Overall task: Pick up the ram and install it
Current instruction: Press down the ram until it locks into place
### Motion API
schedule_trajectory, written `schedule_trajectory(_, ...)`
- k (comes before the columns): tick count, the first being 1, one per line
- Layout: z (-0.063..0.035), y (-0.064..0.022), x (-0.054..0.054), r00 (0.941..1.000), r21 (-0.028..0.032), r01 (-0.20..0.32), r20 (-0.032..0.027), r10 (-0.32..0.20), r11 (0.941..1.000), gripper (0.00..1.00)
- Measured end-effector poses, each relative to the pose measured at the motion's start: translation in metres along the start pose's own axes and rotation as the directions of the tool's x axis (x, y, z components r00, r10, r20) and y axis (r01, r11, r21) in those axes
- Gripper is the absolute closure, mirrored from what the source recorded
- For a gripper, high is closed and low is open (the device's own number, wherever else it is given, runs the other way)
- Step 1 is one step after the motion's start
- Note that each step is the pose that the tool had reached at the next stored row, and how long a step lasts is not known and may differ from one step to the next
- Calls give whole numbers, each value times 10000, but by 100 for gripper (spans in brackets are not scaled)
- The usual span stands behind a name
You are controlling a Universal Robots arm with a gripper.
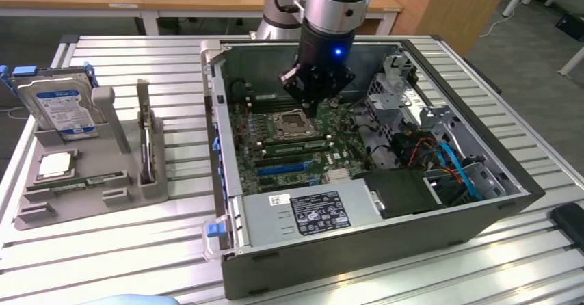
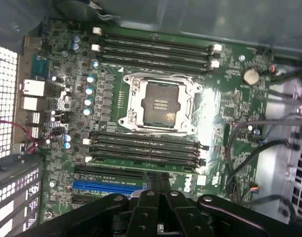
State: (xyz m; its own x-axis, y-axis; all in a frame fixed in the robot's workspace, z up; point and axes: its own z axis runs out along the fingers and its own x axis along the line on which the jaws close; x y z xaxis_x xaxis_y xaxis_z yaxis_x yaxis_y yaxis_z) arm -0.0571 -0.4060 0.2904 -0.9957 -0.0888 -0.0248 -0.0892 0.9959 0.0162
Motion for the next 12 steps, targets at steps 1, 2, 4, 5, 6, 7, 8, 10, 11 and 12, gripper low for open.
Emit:
schedule_trajectory(1, 0, 0, 0, 9999, 27, -112, -4, 112, 9999, 90)
schedule_trajectory(2, 0, 0, 0, 9997, 55, -226, -9, 226, 9997, 90)
schedule_trajectory(4, 0, 0, 0, 9989, 112, -461, -16, 461, 9989, 90)
schedule_trajectory(5, 0, 0, 0, 9984, 140, -573, -20, 574, 9983, 90)
schedule_trajectory(6, 0, 0, 0, 9977, 167, -684, -23, 685, 9975, 90)
schedule_trajectory(7, 0, 0, 0, 9968, 192, -795, -26, 796, 9966, 90)
schedule_trajectory(8, 0, 0, 0, 9962, 207, -865, -28, 866, 9960, 90)
schedule_trajectory(10, 0, 0, 0, 9962, 207, -868, -31, 869, 9960, 90)
schedule_trajectory(11, 0, 0, 0, 9962, 207, -869, -31, 869, 9960, 90)
schedule_trajectory(12, 0, 0, 0, 9962, 207, -868, -31, 869, 9960, 90)
